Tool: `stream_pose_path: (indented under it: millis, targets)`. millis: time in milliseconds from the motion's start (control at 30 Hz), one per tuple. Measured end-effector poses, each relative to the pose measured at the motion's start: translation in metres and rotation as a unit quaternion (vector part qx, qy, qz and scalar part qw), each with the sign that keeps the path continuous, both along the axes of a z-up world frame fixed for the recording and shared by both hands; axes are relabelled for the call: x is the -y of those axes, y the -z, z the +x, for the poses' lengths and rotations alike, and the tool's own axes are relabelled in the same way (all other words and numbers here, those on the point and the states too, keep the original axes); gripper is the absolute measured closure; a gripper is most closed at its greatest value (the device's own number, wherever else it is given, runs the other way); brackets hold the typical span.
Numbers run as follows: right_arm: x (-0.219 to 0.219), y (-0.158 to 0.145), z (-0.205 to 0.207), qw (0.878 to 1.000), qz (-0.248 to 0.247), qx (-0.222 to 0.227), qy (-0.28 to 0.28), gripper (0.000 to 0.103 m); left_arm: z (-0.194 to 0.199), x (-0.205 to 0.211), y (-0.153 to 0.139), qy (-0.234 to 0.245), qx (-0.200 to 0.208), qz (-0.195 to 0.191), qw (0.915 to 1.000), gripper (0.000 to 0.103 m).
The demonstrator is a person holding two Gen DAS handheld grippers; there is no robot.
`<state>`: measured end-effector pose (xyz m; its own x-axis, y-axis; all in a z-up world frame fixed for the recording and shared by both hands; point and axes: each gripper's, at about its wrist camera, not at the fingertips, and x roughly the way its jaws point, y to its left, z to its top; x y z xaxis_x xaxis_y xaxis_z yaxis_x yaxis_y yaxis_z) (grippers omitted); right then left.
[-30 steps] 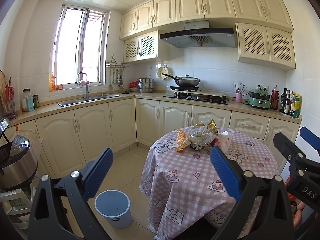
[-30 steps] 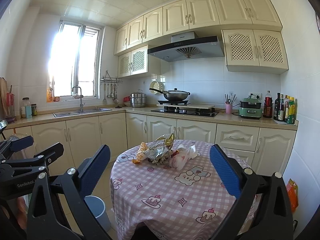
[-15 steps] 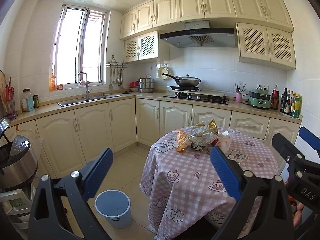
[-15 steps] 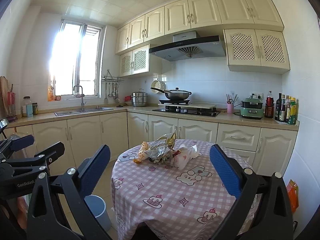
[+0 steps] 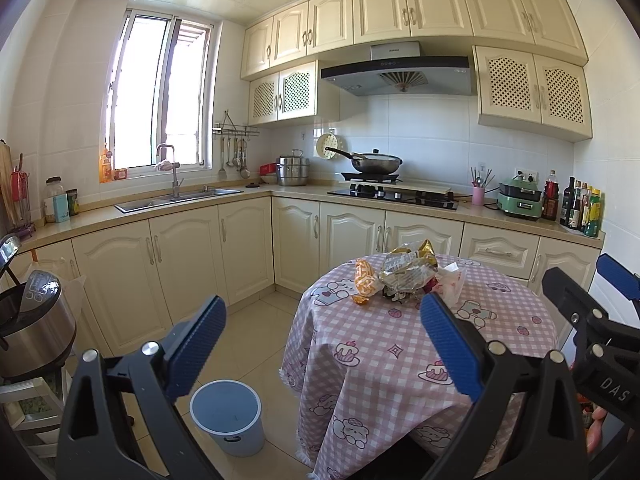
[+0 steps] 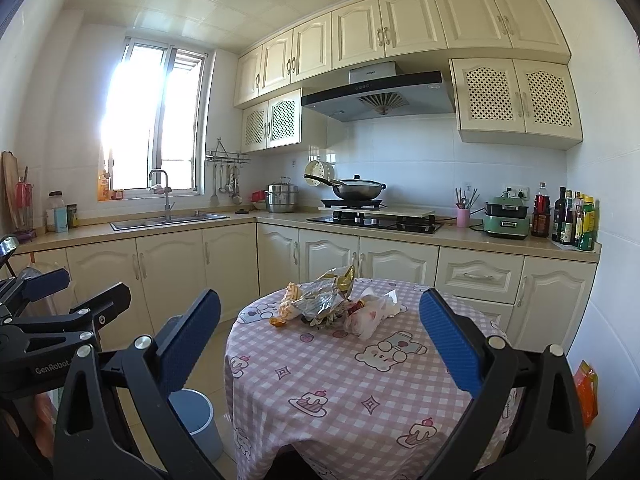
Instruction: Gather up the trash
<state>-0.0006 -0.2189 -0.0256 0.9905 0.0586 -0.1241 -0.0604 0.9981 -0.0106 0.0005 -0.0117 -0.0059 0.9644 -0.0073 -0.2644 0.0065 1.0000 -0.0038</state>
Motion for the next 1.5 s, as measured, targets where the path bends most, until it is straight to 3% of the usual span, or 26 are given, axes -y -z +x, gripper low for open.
stream_pose_path:
  millis: [1200,1500]
  targets:
    - [0.0,0.004,0.001,1.0,-0.001,-0.007,-0.004,0.007,0.0,-0.005,0.005,0.0,-0.004,0.0,1.0,0.007]
    - [0.005,0.011,0.02,1.0,0.007,-0.027,-0.008,0.007,0.02,-0.009,0.018,-0.009,-0.025,0.005,0.9996,0.007]
